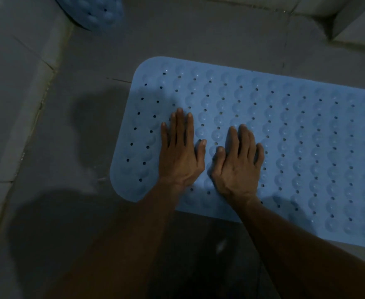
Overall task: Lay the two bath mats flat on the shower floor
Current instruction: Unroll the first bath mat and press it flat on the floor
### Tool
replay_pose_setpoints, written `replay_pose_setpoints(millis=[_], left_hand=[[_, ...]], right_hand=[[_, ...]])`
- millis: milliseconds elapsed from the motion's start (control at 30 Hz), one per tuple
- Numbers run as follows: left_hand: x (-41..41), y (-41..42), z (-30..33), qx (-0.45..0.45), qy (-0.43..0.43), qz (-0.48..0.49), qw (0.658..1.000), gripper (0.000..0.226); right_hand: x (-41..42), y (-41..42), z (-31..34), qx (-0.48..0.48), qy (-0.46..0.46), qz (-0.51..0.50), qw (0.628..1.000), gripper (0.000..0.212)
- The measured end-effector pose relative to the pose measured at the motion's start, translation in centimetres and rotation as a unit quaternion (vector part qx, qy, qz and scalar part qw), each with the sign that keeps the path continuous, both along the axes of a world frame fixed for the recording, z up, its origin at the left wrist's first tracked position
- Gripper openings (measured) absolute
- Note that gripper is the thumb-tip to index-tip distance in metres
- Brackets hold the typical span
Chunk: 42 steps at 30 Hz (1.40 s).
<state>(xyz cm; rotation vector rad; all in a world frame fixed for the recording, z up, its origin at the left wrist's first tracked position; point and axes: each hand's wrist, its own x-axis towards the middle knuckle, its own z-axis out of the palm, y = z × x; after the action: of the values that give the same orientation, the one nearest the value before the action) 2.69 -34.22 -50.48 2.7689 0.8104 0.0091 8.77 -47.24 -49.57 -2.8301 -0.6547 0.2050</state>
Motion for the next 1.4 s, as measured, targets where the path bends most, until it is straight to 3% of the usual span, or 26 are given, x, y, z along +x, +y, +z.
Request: replay_pose_setpoints(millis=[200,667,967,1067,1200,1400], left_hand=[[0.2,0.0,0.2,-0.003,0.045,0.001,0.999,0.072],[0.0,0.1,-0.5,0.042,0.046,-0.006,0.998,0.07],[-0.2,-0.1,-0.3,0.039,0.049,-0.018,0.998,0.069],[0.0,-1.8,0.2,0.023,0.045,-0.013,0.999,0.068],[1.3,-7.1,0.1,0.058,-0.029,-0.048,0.997,0.066],[6.5,-16.6,0.2,0.029,-0.082,-0.104,0.991,0.061]], right_hand=[[0.2,0.2,0.5,0.009,0.015,-0.006,1.0,0.061],[0.1,-0.1,0.2,0.023,0.004,-0.005,1.0,0.062],[1.2,-1.8,-0.1,0.067,0.043,0.076,0.994,0.062],[2.1,-4.2,0.7,0.076,0.048,0.103,0.991,0.063],[4.2,-10.1,1.5,0.053,0.021,0.091,0.994,0.062],[9.1,-19.6,2.4,0.002,-0.013,0.052,0.999,0.061]])
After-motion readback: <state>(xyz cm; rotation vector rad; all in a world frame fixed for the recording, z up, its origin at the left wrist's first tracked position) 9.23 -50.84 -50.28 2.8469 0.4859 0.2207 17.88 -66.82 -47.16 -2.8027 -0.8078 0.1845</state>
